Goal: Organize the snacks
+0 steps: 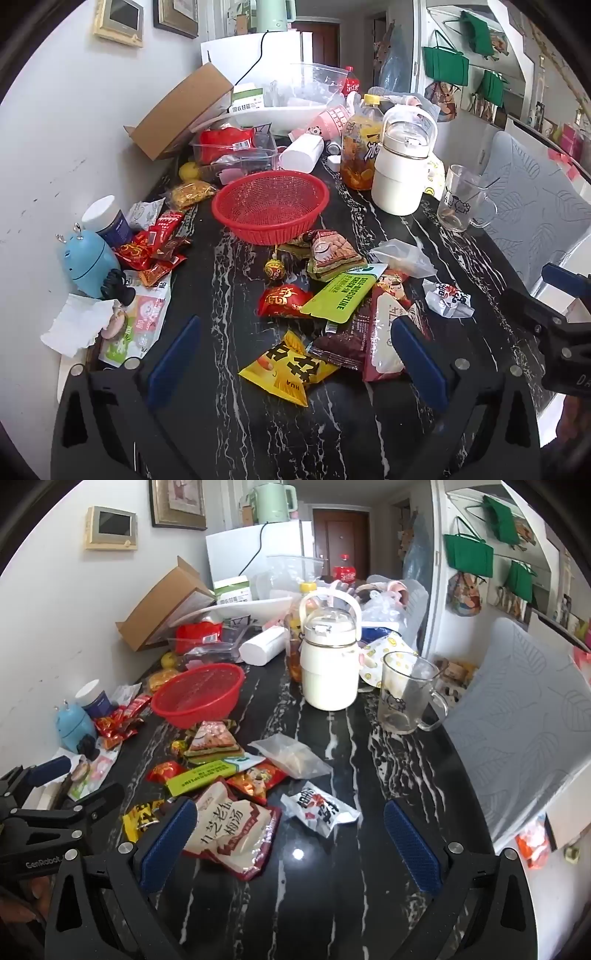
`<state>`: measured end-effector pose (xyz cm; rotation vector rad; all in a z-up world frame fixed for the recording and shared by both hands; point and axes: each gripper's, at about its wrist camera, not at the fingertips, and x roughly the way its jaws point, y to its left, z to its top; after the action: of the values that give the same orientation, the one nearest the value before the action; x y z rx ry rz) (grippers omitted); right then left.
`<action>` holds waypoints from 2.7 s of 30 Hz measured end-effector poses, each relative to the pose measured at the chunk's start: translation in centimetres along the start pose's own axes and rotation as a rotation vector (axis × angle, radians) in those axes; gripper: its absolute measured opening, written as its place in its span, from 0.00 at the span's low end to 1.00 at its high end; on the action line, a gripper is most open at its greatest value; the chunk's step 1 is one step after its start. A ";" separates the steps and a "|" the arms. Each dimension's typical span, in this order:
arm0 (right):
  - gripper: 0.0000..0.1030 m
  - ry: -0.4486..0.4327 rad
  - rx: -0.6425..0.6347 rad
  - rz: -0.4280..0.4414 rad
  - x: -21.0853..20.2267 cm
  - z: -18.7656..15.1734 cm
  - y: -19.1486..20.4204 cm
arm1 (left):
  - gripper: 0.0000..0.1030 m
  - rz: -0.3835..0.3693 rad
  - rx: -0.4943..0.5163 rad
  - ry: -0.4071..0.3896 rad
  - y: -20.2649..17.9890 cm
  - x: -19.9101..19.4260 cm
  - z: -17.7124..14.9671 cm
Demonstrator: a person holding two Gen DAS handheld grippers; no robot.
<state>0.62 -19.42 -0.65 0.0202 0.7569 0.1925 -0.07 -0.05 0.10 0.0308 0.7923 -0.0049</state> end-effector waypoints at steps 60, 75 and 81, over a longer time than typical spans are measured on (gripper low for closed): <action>1.00 0.026 0.019 0.026 0.9 -0.2 -0.4 | 1.00 -0.031 0.027 0.006 -0.6 -0.1 0.2; 1.00 0.007 0.017 0.027 0.3 -0.2 -0.3 | 1.00 -0.032 0.021 -0.001 -0.5 -0.4 0.2; 1.00 0.002 0.016 0.031 0.0 -0.3 -0.3 | 1.00 -0.033 0.014 -0.006 -0.3 -0.8 0.1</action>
<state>0.45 -19.75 -0.92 0.0473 0.7602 0.2156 -0.63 -0.32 0.74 0.0311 0.7868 -0.0415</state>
